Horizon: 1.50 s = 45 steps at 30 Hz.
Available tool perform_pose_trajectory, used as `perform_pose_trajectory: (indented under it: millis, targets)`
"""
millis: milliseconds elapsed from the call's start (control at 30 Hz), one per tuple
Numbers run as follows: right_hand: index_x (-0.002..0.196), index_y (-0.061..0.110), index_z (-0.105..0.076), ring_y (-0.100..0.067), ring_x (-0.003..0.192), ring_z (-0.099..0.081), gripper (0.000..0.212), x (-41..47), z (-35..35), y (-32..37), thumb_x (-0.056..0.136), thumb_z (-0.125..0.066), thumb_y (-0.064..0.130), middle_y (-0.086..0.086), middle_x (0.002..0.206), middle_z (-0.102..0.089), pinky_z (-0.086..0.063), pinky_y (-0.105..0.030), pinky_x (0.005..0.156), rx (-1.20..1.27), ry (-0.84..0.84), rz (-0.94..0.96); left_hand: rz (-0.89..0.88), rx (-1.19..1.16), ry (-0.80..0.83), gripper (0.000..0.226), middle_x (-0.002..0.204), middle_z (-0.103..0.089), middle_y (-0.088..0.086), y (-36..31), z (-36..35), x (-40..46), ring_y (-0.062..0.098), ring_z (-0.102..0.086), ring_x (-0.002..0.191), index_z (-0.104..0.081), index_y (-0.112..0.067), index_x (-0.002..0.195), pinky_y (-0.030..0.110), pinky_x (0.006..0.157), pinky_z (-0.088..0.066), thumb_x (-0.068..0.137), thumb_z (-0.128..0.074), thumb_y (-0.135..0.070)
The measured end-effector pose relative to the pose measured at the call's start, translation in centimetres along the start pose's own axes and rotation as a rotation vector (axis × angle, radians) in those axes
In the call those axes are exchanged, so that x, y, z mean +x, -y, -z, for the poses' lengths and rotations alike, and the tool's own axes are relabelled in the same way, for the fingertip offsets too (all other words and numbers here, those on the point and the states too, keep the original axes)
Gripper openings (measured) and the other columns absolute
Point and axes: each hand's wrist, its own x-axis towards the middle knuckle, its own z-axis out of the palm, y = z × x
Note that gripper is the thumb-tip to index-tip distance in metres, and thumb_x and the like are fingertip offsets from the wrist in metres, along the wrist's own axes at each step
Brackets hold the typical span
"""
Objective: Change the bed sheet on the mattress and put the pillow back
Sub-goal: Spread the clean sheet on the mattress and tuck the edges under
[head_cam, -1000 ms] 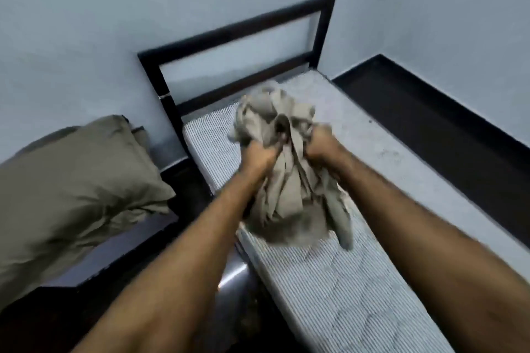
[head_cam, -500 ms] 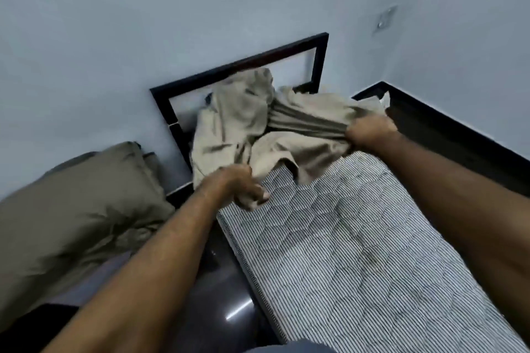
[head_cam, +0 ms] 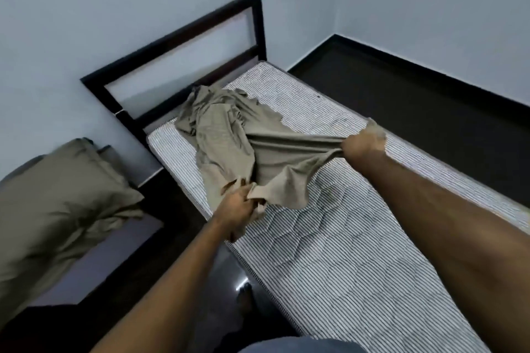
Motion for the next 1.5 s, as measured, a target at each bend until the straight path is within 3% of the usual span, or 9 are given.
perform_pose_trajectory:
  millis: [300,400,567,700,800,1033,1200,1367,1500]
  targets:
    - [0.114,0.017,-0.070,-0.038,0.110,-0.064,0.036,-6.6,-3.0,-7.6,0.101,-0.040,0.032,-0.012,0.119,-0.068,-0.053,-0.045,0.093,0.374,-0.194,-0.173,0.170,-1.173,-0.553,0.029,0.109,-0.075,0.003,-11.3,1.2,-3.6,0.021,-0.072,0.097,-0.061,-0.018,0.130,0.032,0.085,-0.060,0.104,-0.051,-0.015]
    - [0.111,0.025,-0.070,-0.028,0.115,-0.057,0.029,-9.9,-3.6,-9.3,0.097,-0.046,0.026,-0.003,0.118,-0.068,-0.044,-0.036,0.092,0.442,-0.144,-0.200,0.026,-0.948,-0.381,0.020,0.104,-0.076,-0.001,-14.4,0.6,-5.4,0.020,-0.071,0.101,-0.068,-0.026,0.118,0.044,0.091,-0.059,0.105,-0.054,-0.020]
    - [0.110,0.022,-0.072,-0.029,0.108,-0.062,0.028,-15.1,-6.5,-11.1,0.096,-0.049,0.016,-0.005,0.116,-0.067,-0.050,-0.039,0.077,0.596,-0.227,-0.368,-0.011,-0.729,-0.396,0.030,0.103,-0.065,-0.003,-17.1,-2.8,-10.9,0.005,-0.062,0.082,-0.058,-0.014,0.135,0.011,0.074,-0.053,0.106,-0.052,-0.017]
    - [0.104,0.019,-0.076,-0.031,0.096,-0.069,0.028,-20.0,-8.1,-11.8,0.086,-0.058,0.007,-0.011,0.103,-0.074,-0.056,-0.037,0.080,1.014,-0.277,-0.401,-0.033,-0.912,-0.294,0.031,0.120,-0.071,0.012,-16.0,-3.8,-15.1,0.031,-0.068,0.109,-0.059,-0.014,0.136,0.048,0.098,-0.054,0.106,-0.053,-0.019]
    - [0.089,0.002,-0.072,-0.024,0.079,-0.065,0.022,-24.4,-9.2,-10.3,0.082,-0.052,0.009,-0.010,0.081,-0.069,-0.049,-0.031,0.066,1.231,-0.385,-0.373,-0.090,-0.912,-0.292,0.025,0.112,-0.073,0.008,-15.9,-5.5,-18.6,0.022,-0.070,0.099,-0.065,-0.012,0.127,0.037,0.086,-0.057,0.105,-0.055,-0.018]
    - [0.080,0.009,-0.067,-0.025,0.078,-0.065,0.020,-33.0,-13.5,-8.5,0.090,-0.050,0.011,-0.005,0.074,-0.069,-0.043,-0.027,0.059,1.252,-0.488,-0.376,-0.226,-0.454,0.087,0.037,0.053,-0.055,-0.011,-16.6,-13.6,-26.3,0.003,-0.049,0.051,-0.057,-0.014,0.064,0.025,0.053,-0.041,0.095,-0.064,-0.031]
    - [0.079,0.019,-0.065,-0.019,0.081,-0.061,0.032,-37.1,-12.2,-8.1,0.087,-0.041,0.001,-0.004,0.081,-0.066,-0.053,-0.038,0.078,2.067,-0.732,-0.501,-0.199,-0.543,0.094,0.025,0.097,-0.067,-0.006,-18.4,-18.3,-27.1,0.021,-0.068,0.096,-0.071,-0.031,0.091,0.041,0.086,-0.059,0.077,-0.075,-0.051]
    - [0.110,-0.003,-0.069,-0.033,0.088,-0.067,0.030,-40.4,-11.4,-9.3,0.087,-0.051,0.004,-0.018,0.095,-0.070,-0.059,-0.048,0.084,2.574,-0.375,-0.451,-0.225,-0.560,0.046,0.076,0.104,-0.064,-0.005,-23.6,-20.8,-27.7,0.007,-0.064,0.092,-0.037,-0.021,0.122,0.034,0.086,-0.057,0.071,-0.091,-0.039]
    - [0.083,0.008,-0.069,-0.032,0.089,-0.056,0.032,-43.6,-12.9,-12.4,0.053,-0.064,0.016,-0.016,0.094,-0.061,-0.048,-0.041,0.088,2.710,-0.199,-0.340,-0.152,-0.604,0.093,0.090,0.091,-0.070,0.001,-26.3,-23.9,-27.4,0.011,-0.066,0.076,-0.038,-0.026,0.147,0.035,0.074,-0.056,0.074,-0.091,-0.033]
